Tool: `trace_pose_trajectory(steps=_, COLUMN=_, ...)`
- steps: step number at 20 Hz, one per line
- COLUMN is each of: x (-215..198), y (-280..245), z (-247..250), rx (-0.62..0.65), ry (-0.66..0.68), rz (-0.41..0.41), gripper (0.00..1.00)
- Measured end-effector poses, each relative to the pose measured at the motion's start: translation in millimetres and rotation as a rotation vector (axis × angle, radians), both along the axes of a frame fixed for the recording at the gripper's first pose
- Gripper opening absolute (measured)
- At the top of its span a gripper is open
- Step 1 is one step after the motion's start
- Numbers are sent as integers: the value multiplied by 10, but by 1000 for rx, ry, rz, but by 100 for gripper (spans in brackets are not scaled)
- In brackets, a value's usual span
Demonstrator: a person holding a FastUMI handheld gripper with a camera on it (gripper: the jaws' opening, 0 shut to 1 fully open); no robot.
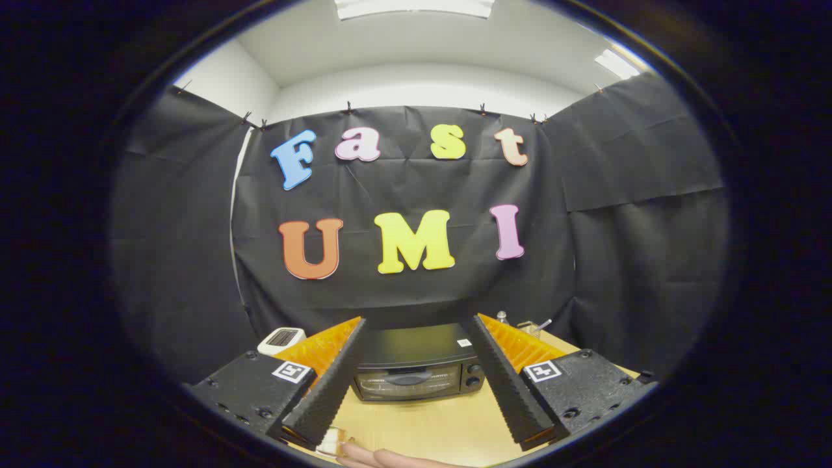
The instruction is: Open the toaster oven, put the food inside, and close the toaster oven door.
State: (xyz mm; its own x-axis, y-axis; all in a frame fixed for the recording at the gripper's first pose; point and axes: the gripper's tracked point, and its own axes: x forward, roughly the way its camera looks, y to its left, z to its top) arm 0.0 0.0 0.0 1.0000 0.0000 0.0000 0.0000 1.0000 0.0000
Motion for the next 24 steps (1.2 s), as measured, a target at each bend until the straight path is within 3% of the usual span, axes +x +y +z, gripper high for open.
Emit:
trace_pose_trajectory(steps=7, x=90, y=-4, z=-273, rx=41, ry=144, rz=40, gripper=100)
trace_pose_trajectory(steps=17, x=210, y=16, z=-72, rx=-22, ry=27, rz=33, gripper=100)
trace_pose_trajectory(steps=24, x=834, y=35, z=-480, rx=-66, ry=79, rz=35, gripper=98)
